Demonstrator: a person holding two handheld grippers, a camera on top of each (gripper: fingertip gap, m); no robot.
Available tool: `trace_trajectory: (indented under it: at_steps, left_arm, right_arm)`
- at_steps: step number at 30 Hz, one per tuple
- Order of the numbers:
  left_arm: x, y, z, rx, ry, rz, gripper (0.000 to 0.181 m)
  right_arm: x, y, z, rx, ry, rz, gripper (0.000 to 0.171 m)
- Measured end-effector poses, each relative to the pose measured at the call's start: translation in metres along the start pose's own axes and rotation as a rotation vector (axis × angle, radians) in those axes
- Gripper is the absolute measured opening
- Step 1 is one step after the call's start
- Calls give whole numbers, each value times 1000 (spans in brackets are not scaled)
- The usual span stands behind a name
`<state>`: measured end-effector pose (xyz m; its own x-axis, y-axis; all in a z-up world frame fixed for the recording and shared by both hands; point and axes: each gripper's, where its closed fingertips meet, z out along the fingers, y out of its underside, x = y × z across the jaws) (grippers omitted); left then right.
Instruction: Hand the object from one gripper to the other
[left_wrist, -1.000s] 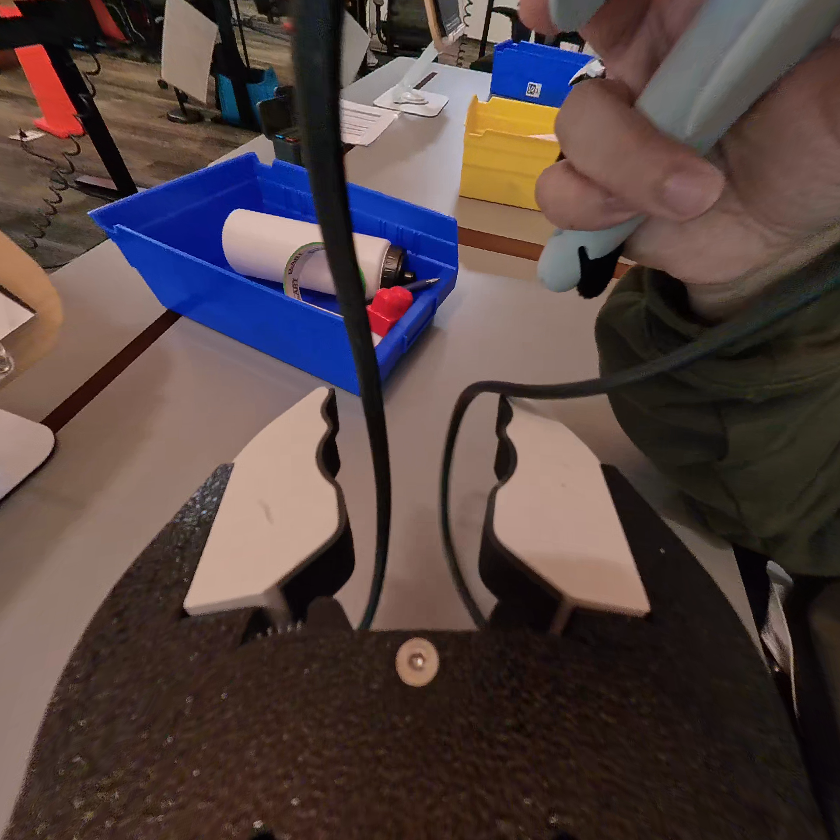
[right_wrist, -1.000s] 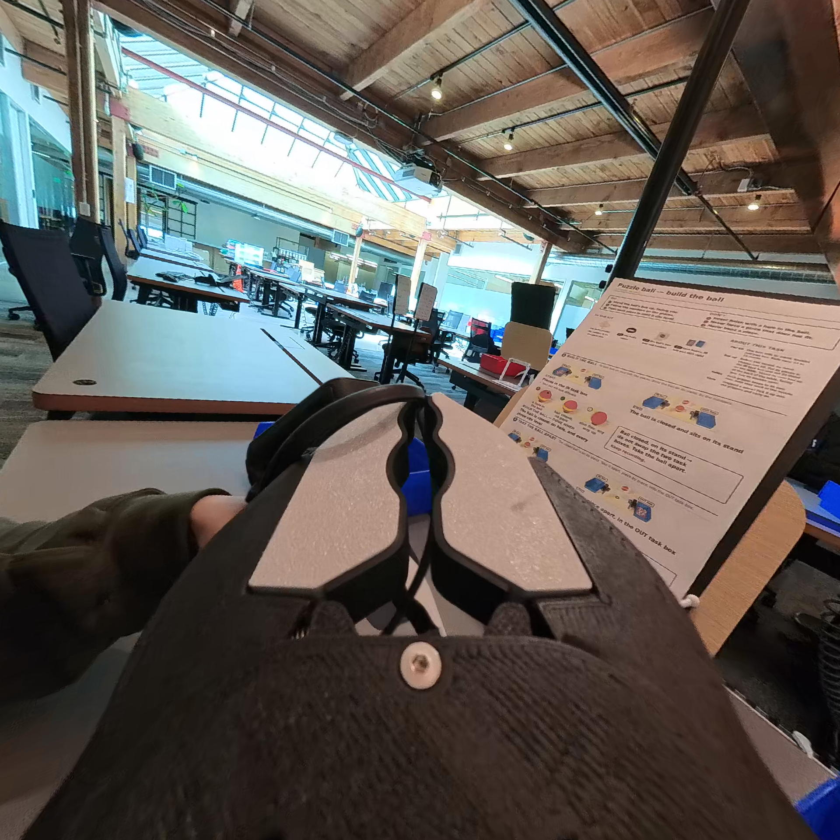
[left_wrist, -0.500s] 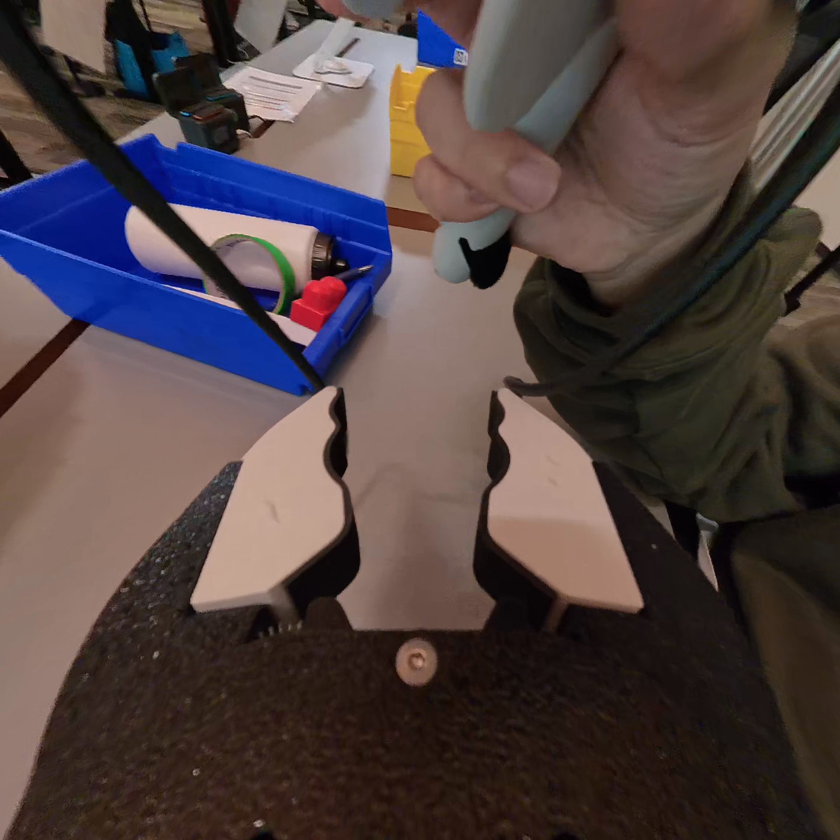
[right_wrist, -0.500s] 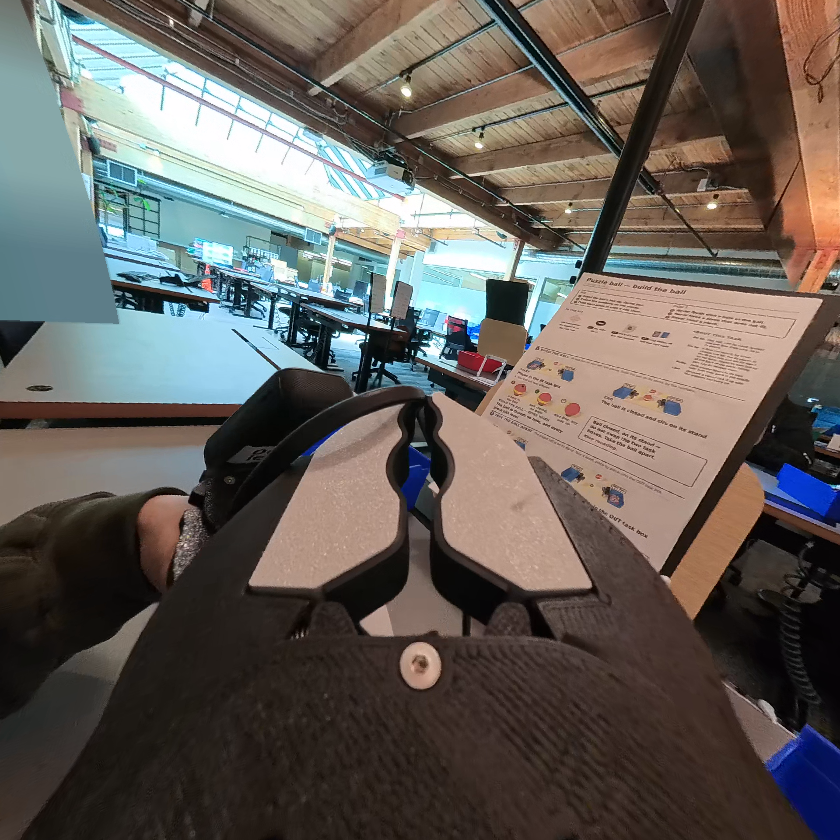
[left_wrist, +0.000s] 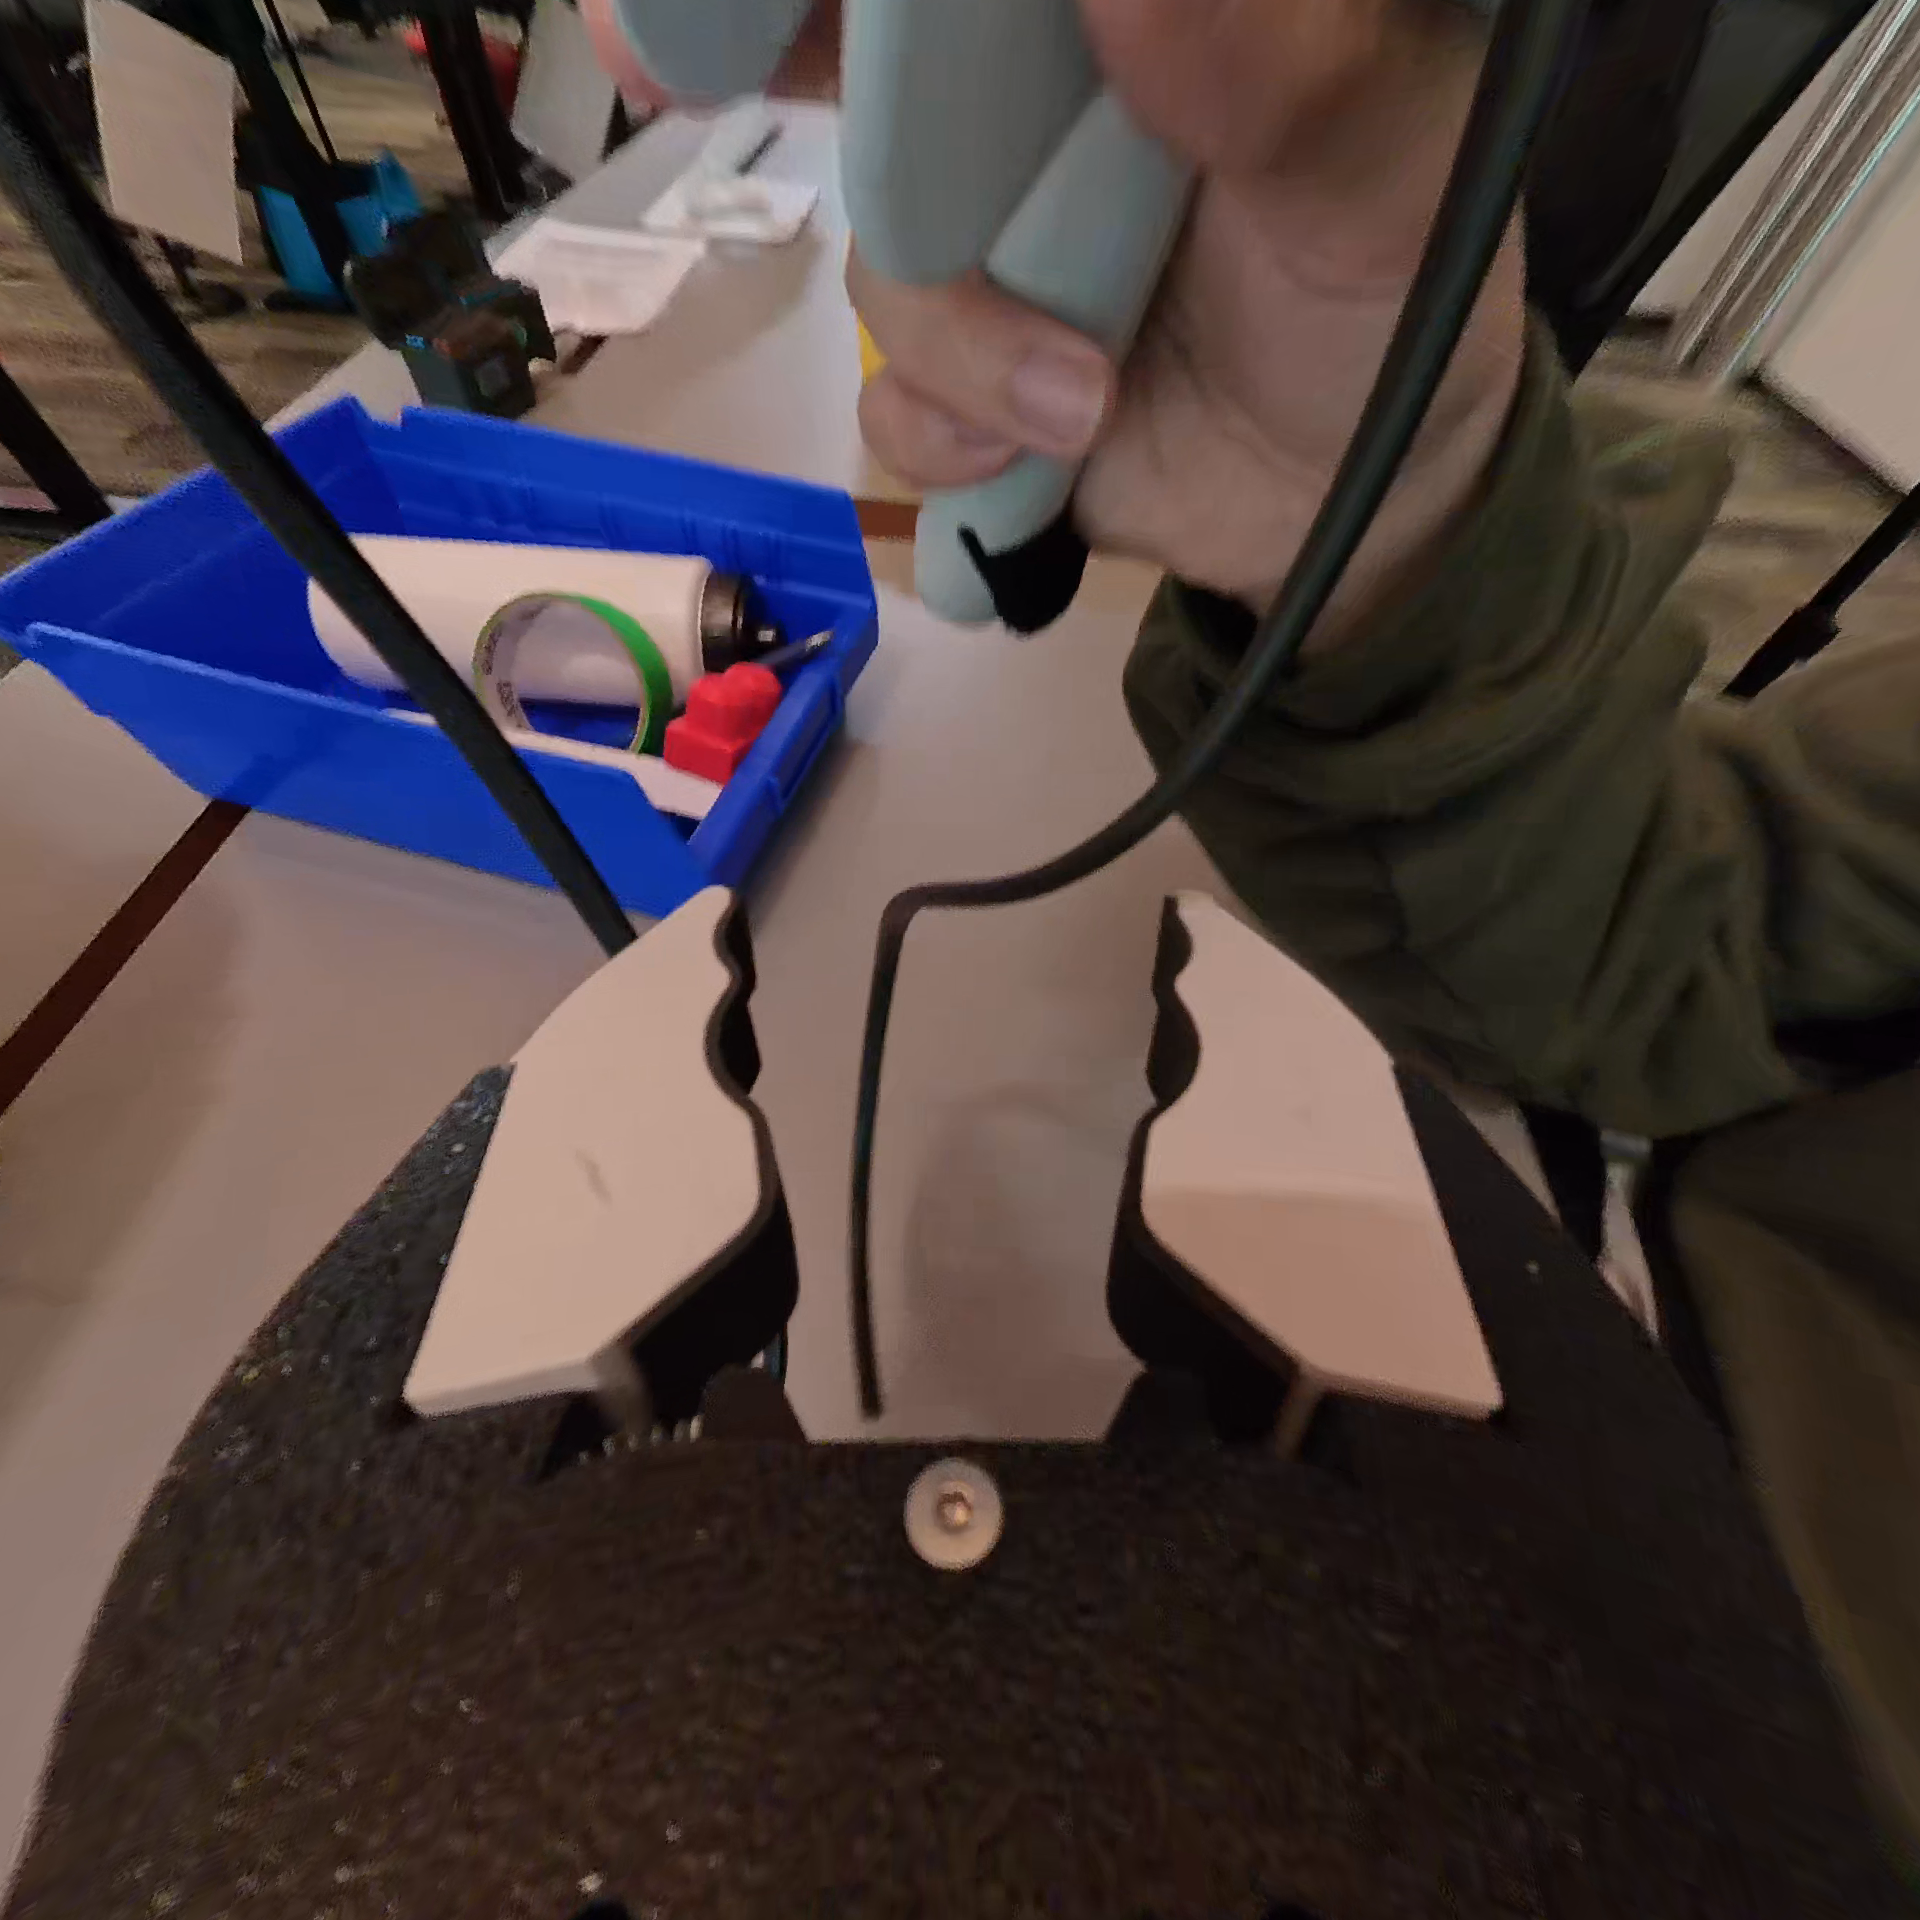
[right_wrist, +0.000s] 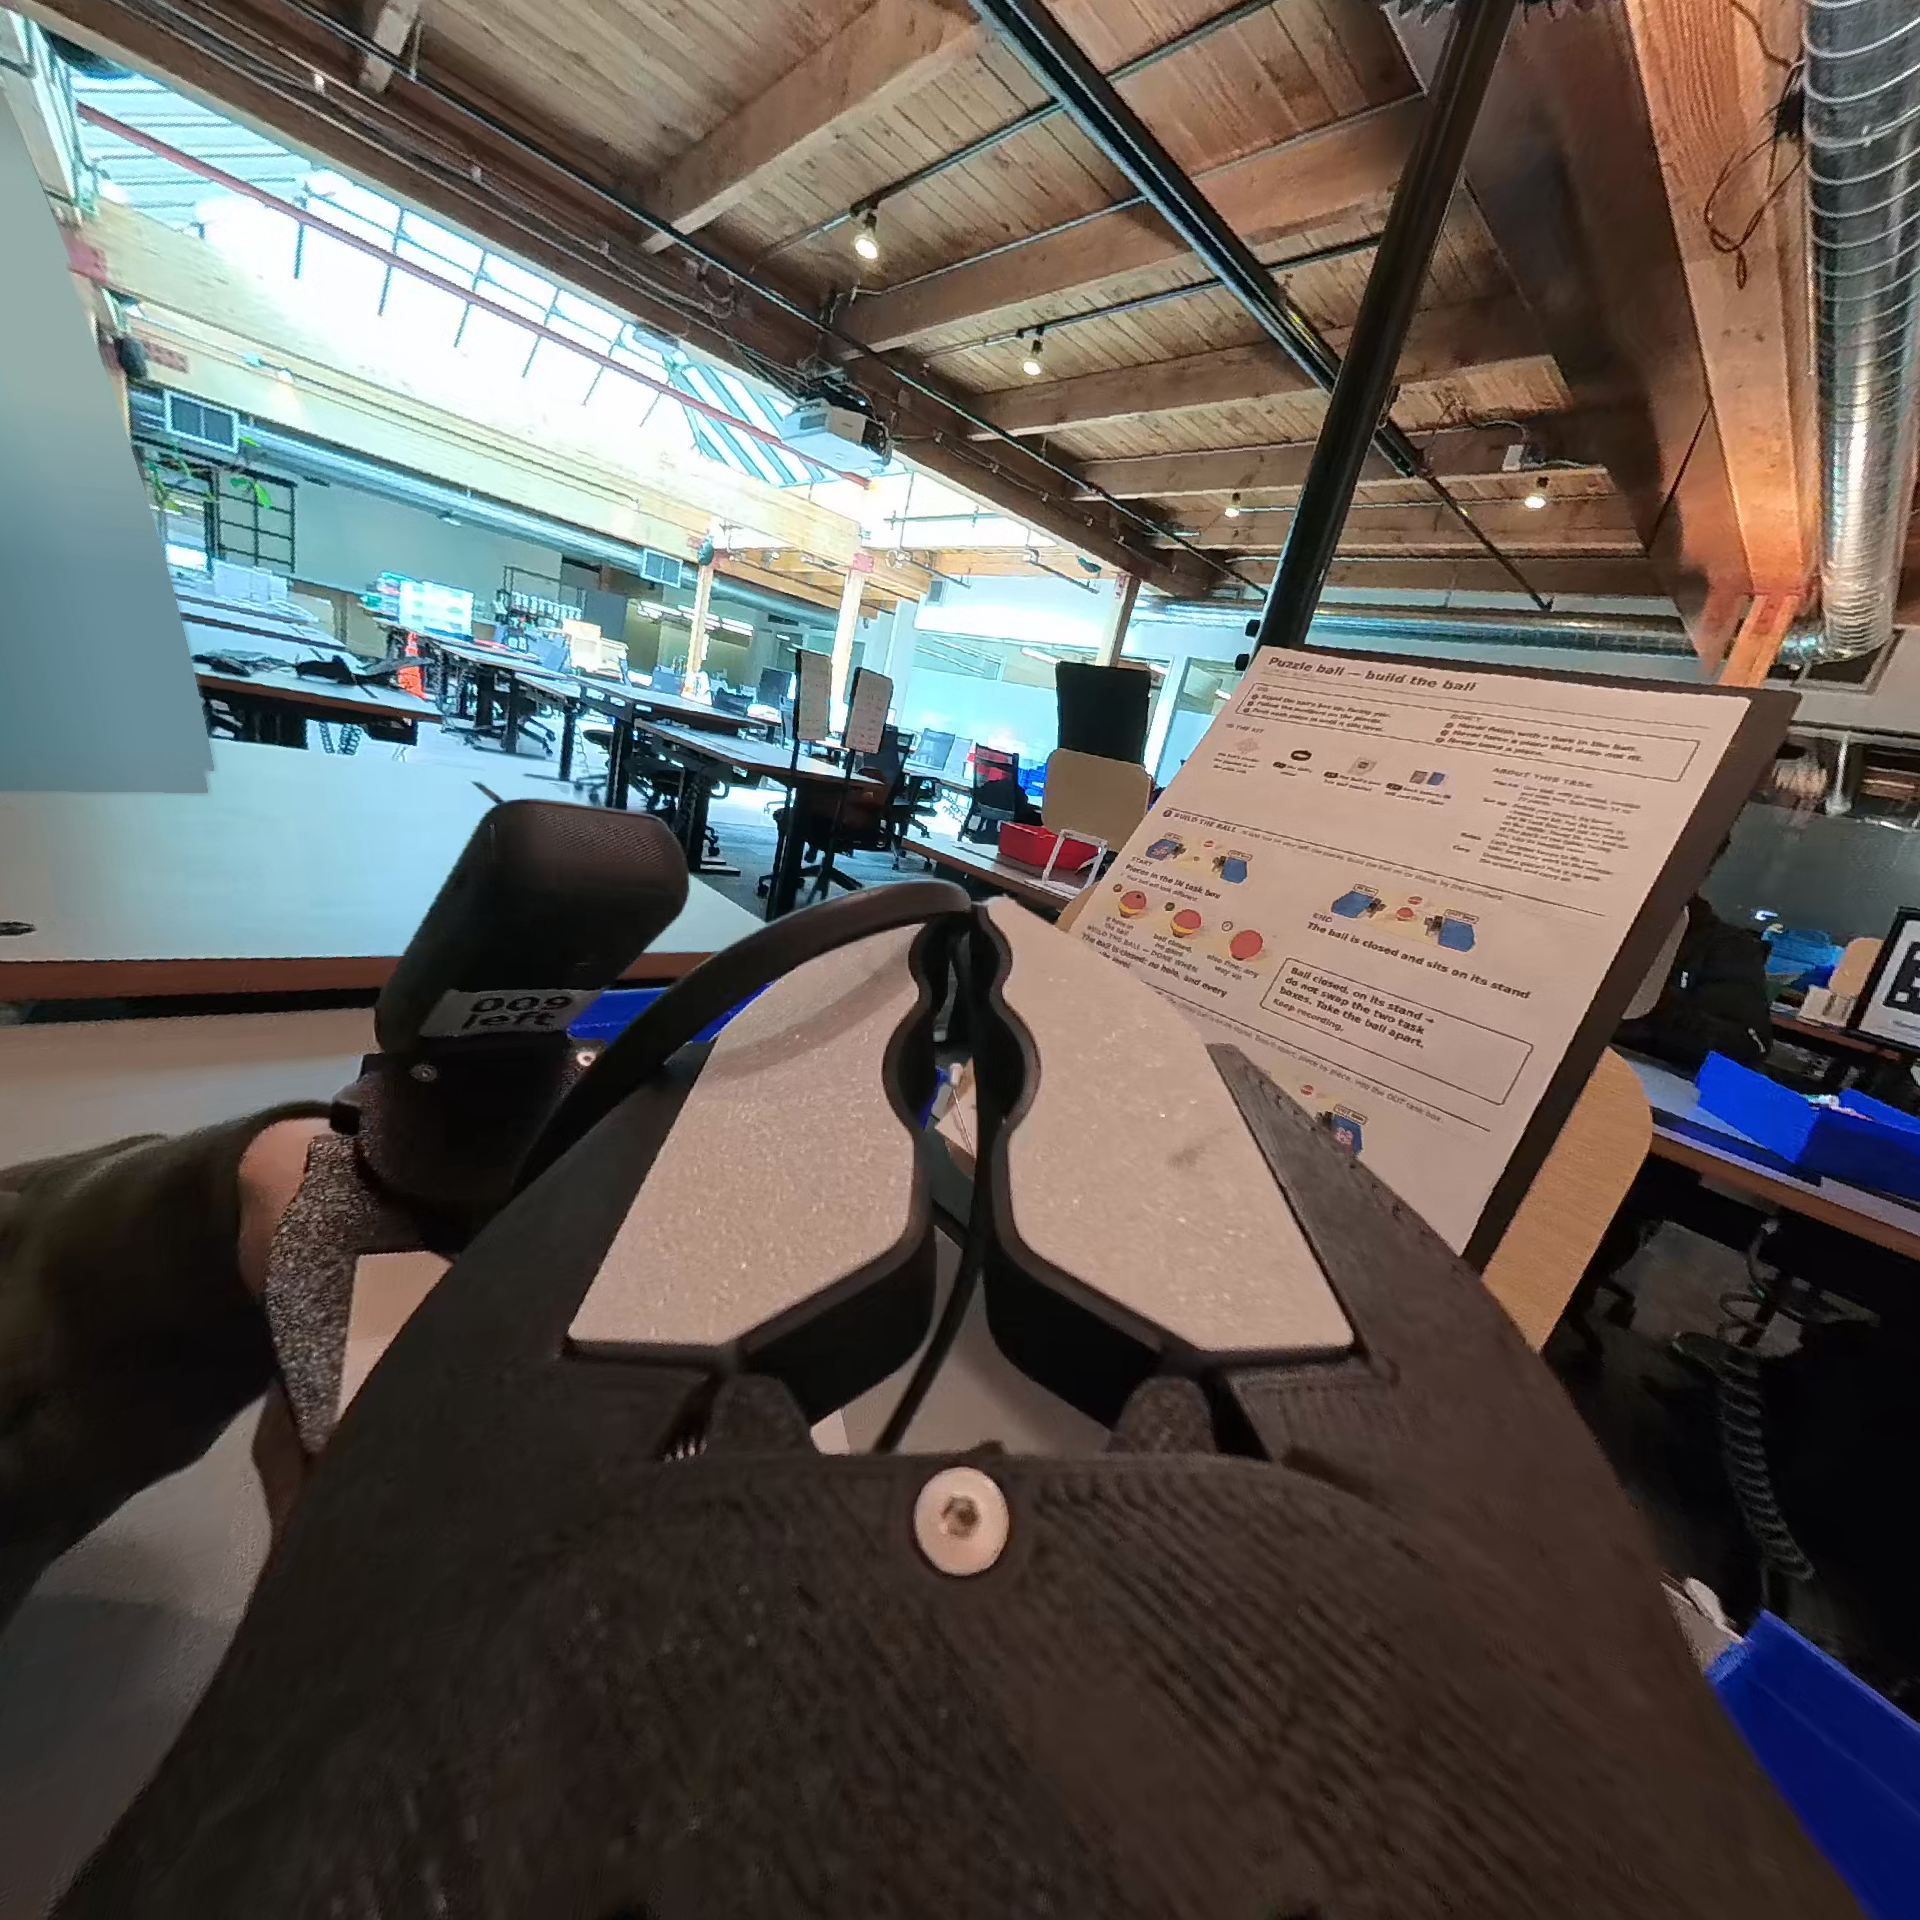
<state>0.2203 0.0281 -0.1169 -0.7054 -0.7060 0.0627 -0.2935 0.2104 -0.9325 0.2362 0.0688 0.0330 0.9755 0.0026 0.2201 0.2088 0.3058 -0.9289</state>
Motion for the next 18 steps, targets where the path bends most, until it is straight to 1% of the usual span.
trace_trajectory:
  at_steps: [1,2,3,7,9,12,15,18]
  left_arm:
    - [2,-5,1,25,15,-22,65]
    - [4,-6,3,27,27,-36,47]
    - [5,-4,4,10,35,-32,19]
    - [0,9,2,-82,-11,24,6]
    - [-9,5,-4,-61,-59,15,5]
    - [-34,-3,-15,4,-197,-34,6]
    - [-45,-5,-18,47,-231,-61,5]
    - [-53,-4,-23,31,-289,-14,5]
  right_arm:
    - [-1,0,0,3,-5,3,3]
    - [-3,0,1,-1,-11,1,3]
    - [-4,2,2,-9,-10,-9,3]
    - [1,5,1,-36,17,-51,3]
    - [3,3,-1,-29,28,-52,3]
    - [1,0,-2,-15,16,-29,3]
    - [-11,4,2,-41,-57,1,3]
    - [-24,14,5,-114,-113,-56,3]
